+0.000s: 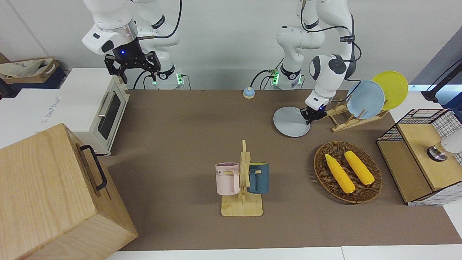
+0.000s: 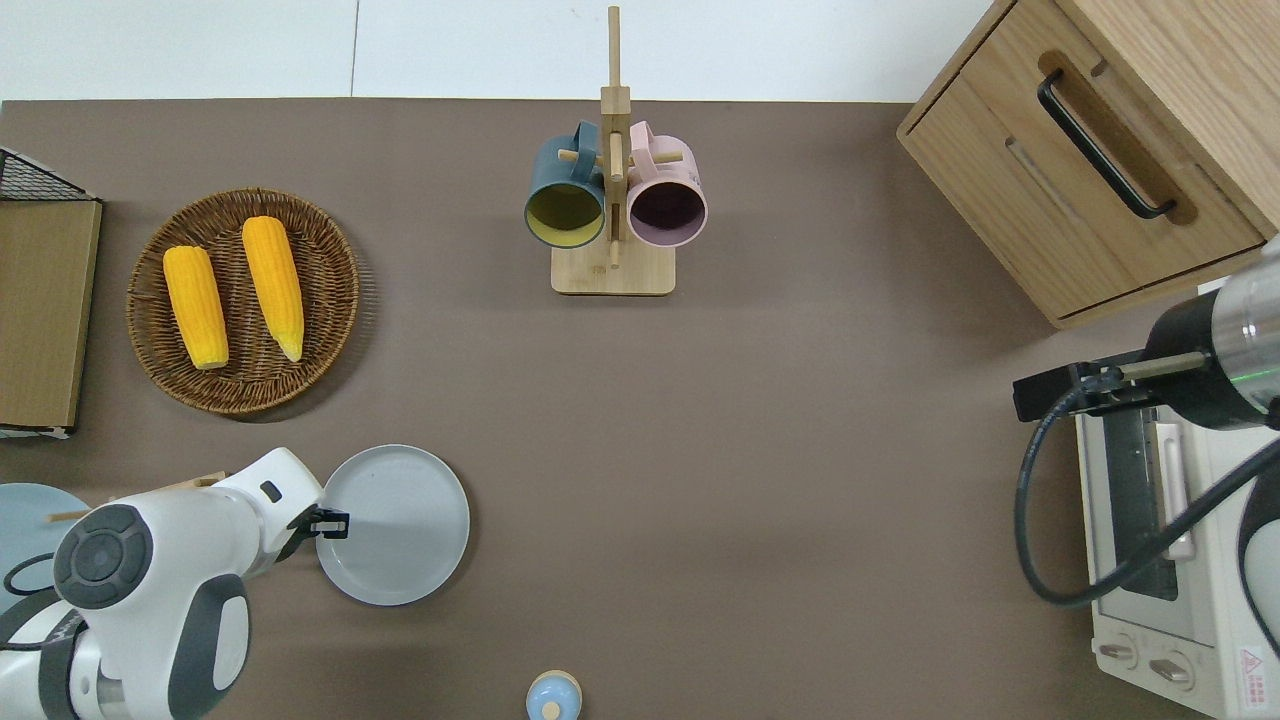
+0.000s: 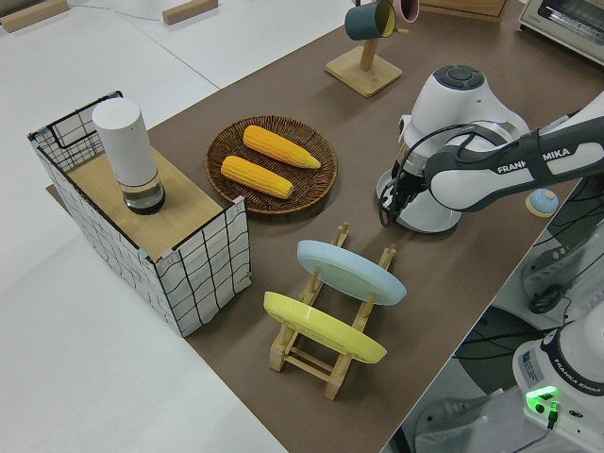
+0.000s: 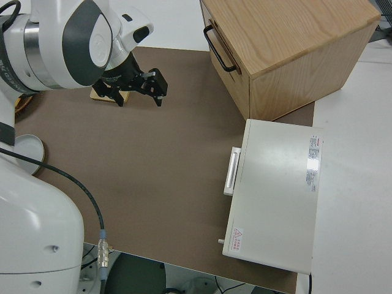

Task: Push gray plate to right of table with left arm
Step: 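Push the gray plate with the left gripper across the table toward the right arm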

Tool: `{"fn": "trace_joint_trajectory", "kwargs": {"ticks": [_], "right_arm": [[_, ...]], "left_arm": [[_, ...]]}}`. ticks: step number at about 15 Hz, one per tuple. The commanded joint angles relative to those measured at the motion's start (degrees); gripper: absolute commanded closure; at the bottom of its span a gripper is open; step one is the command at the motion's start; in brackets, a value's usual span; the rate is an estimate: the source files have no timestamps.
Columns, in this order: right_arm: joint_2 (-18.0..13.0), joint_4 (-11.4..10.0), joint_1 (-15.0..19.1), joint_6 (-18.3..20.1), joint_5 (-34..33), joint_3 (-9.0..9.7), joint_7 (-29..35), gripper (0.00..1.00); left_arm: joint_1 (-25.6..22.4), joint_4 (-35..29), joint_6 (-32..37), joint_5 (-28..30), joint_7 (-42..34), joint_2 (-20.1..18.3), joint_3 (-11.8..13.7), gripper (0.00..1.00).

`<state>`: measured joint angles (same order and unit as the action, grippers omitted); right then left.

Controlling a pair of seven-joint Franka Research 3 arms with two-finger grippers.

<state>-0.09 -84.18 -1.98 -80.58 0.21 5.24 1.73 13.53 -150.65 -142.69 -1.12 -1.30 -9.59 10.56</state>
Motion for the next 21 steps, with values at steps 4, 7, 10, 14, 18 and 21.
{"fn": "trace_joint_trajectory", "kwargs": {"ticks": [4,7,10,14,18,21], "right_arm": [[-0.4,0.1,0.7,0.7,0.6,0.30,-0.1,0.017],[-0.4,0.1,0.7,0.7,0.6,0.30,-0.1,0.017],[-0.4,0.1,0.7,0.7,0.6,0.30,-0.1,0.017],[-0.4,0.1,0.7,0.6,0.5,0.30,-0.1,0.017],[-0.4,0.0,0.7,0.7,0.6,0.30,-0.1,0.017],[-0.4,0.1,0.7,0.7,0.5,0.30,-0.1,0.017]], "left_arm": [[2.0,-0.9,0.8,-1.3,9.0,0.1,-3.6,1.00],[2.0,-0.7,1.1,-1.3,13.5,0.2,-6.7,1.00],[2.0,-0.5,1.1,-1.3,17.5,0.3,-9.2,1.00],[2.3,0.1,1.2,-1.3,22.9,1.1,-12.6,1.00],[2.4,2.0,1.1,-1.3,28.4,3.4,-15.7,1.00],[2.5,3.6,1.2,-1.3,33.4,5.3,-18.7,1.00]]}}
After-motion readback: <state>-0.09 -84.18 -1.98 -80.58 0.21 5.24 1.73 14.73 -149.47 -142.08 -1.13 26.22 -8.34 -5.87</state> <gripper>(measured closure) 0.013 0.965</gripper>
